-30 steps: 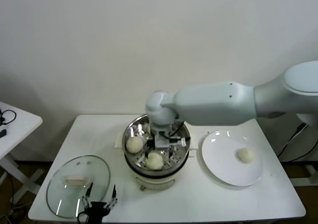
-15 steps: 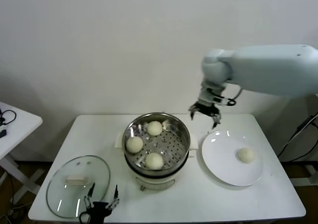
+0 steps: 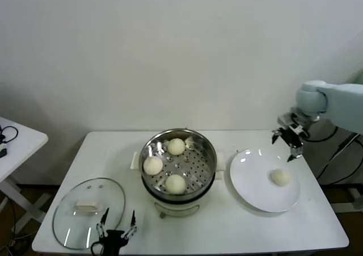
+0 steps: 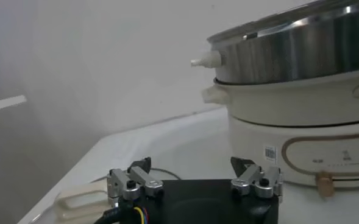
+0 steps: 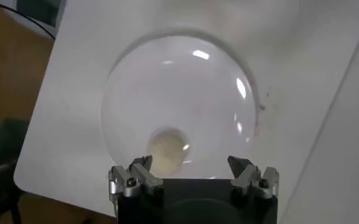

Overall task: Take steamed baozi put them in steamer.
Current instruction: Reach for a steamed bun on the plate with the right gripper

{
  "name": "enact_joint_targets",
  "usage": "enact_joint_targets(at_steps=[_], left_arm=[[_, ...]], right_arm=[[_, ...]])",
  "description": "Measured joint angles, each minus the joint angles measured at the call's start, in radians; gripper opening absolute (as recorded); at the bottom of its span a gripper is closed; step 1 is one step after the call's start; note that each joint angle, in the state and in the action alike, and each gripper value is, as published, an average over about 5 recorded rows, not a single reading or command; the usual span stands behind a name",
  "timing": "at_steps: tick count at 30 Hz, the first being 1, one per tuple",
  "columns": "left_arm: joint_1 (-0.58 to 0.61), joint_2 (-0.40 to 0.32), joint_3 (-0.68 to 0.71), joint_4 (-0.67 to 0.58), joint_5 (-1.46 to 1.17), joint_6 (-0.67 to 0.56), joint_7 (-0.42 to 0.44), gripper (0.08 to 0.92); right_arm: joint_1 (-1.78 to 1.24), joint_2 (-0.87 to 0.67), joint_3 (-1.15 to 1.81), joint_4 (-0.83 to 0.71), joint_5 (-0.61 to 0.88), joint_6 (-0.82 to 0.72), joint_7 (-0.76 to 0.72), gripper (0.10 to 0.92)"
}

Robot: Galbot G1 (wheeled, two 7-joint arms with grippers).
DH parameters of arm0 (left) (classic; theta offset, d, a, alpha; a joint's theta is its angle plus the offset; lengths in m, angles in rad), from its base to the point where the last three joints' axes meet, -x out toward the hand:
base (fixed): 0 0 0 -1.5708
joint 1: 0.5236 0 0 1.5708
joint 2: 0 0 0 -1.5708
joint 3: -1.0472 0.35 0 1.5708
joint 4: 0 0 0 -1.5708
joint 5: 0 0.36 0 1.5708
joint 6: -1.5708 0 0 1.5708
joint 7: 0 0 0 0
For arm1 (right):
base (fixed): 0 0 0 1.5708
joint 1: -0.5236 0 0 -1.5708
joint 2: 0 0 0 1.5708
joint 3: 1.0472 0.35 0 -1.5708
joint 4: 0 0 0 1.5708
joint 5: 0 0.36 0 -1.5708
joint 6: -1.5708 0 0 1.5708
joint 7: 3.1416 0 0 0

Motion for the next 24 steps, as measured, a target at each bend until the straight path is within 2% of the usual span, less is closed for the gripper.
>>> enact_joint_targets(at_steps=[10, 24], left_arm=[[0.006, -0.006, -0.008, 0.014, 0.001, -0.010, -0.004, 0.823], [0.005, -0.007, -0.014, 0.029, 0.002, -0.016, -0.008, 0.823]], right_arm=[[-0.239, -0.048, 0.165, -0.115, -0.081, -0.037, 0.024, 0.823], [-0.458, -0.017, 0.349, -0.220, -0.137, -0.063, 0.066, 0.823]])
